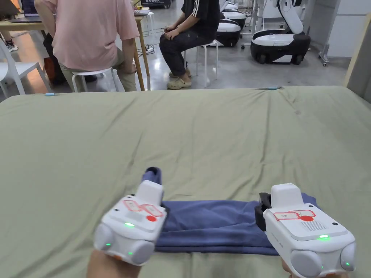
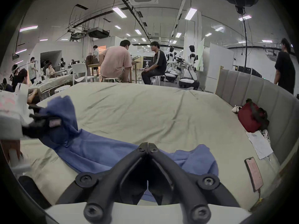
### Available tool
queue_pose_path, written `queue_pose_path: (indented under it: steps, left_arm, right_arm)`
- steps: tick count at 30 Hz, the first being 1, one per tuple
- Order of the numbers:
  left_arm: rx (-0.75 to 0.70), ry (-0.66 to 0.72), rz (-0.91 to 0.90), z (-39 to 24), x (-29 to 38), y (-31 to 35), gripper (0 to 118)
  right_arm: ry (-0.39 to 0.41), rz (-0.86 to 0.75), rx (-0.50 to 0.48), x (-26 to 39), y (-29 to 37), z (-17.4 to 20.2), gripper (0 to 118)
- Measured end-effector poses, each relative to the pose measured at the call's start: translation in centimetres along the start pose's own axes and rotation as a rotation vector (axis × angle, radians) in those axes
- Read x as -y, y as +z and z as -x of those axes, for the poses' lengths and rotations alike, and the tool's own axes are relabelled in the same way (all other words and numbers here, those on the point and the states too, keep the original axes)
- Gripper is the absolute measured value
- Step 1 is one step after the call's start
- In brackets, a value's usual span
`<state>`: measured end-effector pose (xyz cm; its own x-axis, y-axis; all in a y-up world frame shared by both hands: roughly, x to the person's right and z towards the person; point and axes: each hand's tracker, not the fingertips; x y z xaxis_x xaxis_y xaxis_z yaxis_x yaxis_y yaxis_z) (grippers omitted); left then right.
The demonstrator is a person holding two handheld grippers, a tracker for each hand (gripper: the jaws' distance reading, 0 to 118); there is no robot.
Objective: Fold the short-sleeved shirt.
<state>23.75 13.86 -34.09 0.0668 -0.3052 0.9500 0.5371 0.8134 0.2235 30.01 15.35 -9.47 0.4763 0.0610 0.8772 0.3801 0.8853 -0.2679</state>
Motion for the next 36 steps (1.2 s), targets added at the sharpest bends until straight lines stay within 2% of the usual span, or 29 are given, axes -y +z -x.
queue_pose_path:
  steps: [5,7,10,11,12,13,14,17,20,22,25,26,32,36]
  left_arm:
    - [-0.026,-0.226,0.096,-9.2,0.3,-4.0,6]
    - [-0.043,-0.254,0.17,-11.0,1.1,-5.6,6]
    - [-0.038,-0.26,0.173,-11.8,1.7,-6.7,23]
    - [0.02,-0.274,0.192,-11.6,1.4,-6.6,29]
    - [0.041,-0.244,0.185,-11.4,1.0,-6.4,51]
    - [0.051,-0.17,0.147,-10.6,0.2,-5.5,67]
    - [0.083,-0.071,0.103,-9.4,-0.8,-4.3,75]
    - [0.141,0.164,-0.012,-5.5,-2.2,-1.5,75]
    - [0.161,0.429,-0.04,-1.1,-2.1,-0.4,75]
    - [0.136,0.576,-0.032,1.2,-1.6,-0.9,68]
    - [0.151,0.663,0.032,2.5,-0.5,-2.6,11]
    - [0.2,0.68,0.05,2.1,0.0,-3.3,0]
    - [0.412,0.69,0.209,-3.2,2.3,-7.1,0]
    - [0.435,0.676,0.242,-6.9,2.5,-8.6,0]
  right_arm:
    - [-0.033,0.007,0.014,1.3,0.8,-3.3,0]
    - [-0.043,0.006,0.02,1.7,1.1,-4.4,0]
    - [-0.052,0.006,0.025,2.1,1.3,-5.6,0]
    - [-0.066,0.008,0.024,2.1,1.3,-5.9,0]
    - [-0.086,0.007,0.016,2.0,1.3,-6.0,0]
    - [-0.089,-0.002,0.011,1.8,1.4,-6.0,0]
    - [-0.084,-0.011,0.011,1.8,1.4,-5.9,0]
    - [-0.078,-0.019,-0.003,1.6,1.3,-5.8,0]
    - [-0.087,-0.014,-0.018,1.7,0.9,-5.6,0]
    - [-0.079,-0.011,-0.02,1.8,0.6,-5.3,0]
    - [-0.073,-0.004,-0.026,1.6,0.3,-4.9,0]
    - [-0.071,-0.004,-0.027,1.6,0.3,-4.8,0]
    - [-0.062,-0.002,-0.026,1.2,0.1,-4.7,0]
    - [-0.051,0.001,-0.016,1.0,0.3,-4.6,0]
